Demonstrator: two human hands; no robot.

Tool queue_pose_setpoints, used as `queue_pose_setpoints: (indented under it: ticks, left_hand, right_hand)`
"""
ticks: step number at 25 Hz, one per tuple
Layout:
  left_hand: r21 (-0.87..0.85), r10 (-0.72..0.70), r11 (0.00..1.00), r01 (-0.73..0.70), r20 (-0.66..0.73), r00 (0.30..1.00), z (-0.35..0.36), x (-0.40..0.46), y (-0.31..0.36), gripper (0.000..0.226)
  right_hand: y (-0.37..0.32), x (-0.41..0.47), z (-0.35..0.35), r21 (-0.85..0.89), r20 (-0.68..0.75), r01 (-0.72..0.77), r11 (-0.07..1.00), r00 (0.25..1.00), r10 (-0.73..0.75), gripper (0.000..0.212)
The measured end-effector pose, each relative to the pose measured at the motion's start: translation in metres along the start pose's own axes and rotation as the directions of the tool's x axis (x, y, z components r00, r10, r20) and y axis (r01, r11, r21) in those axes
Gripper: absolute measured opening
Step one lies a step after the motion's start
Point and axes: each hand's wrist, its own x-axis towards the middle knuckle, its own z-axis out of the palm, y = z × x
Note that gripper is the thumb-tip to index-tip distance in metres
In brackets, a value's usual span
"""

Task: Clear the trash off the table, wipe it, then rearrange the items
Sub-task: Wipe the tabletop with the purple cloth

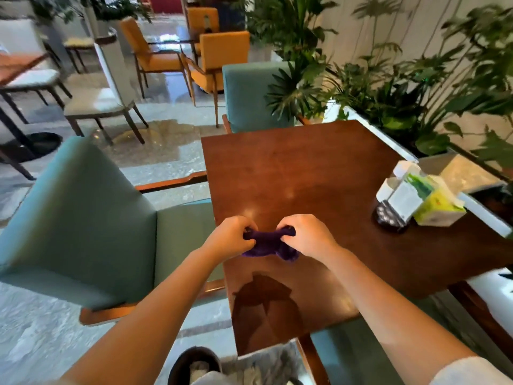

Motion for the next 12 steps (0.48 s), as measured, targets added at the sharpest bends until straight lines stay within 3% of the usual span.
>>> queue_pose_setpoints:
  ticks: [6,12]
  left_hand:
    - [0.089,-0.105,0.99,0.109,-0.05,0.993,-0.021,0.051,0.01,0.015]
    - [0.122,-0.171,0.976,0.178,-0.07,0.983,-0.047,0.088,-0.022,0.014]
  right_hand:
    - [0.025,0.067,-0.031,0.066,0.072,0.05,0.997,0.996,-0.054,0.013]
    - [0.013,0.144,-0.027,0.027,0.133,0.129,0.991,0.982,-0.131,0.012]
